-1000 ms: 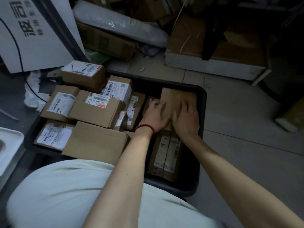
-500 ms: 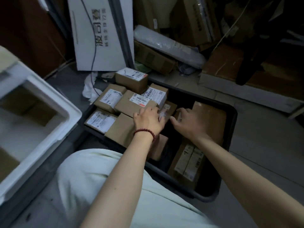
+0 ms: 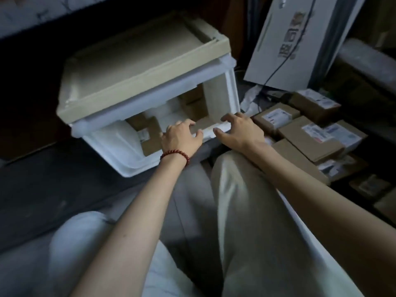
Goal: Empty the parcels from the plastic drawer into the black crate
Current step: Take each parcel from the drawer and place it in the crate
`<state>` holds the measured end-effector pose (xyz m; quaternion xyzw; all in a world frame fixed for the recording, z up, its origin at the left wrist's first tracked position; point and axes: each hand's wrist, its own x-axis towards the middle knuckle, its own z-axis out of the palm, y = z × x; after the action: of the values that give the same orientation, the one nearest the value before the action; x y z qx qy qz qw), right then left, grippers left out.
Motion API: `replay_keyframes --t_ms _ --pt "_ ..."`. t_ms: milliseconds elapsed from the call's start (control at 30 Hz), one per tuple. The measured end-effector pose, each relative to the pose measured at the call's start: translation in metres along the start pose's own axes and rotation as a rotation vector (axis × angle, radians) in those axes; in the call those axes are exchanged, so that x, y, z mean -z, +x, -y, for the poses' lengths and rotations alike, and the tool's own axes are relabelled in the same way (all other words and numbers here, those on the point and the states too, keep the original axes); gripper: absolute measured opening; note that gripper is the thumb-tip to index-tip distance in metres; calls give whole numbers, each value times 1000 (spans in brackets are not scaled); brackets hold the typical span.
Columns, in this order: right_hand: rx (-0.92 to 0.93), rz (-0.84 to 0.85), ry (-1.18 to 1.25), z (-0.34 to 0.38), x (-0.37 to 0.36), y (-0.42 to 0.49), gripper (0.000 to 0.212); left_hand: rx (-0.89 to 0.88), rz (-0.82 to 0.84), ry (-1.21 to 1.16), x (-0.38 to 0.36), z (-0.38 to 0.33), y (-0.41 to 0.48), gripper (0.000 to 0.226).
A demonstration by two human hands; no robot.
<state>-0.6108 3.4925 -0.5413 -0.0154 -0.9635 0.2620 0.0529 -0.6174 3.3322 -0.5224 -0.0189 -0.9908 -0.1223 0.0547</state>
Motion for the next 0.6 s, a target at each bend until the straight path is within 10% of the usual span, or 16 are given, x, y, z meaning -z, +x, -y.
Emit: replay_keyframes --t_ms 600 --pt "215 220 -96 91 -56 23 59 208 126 39 5 126 -27 47"
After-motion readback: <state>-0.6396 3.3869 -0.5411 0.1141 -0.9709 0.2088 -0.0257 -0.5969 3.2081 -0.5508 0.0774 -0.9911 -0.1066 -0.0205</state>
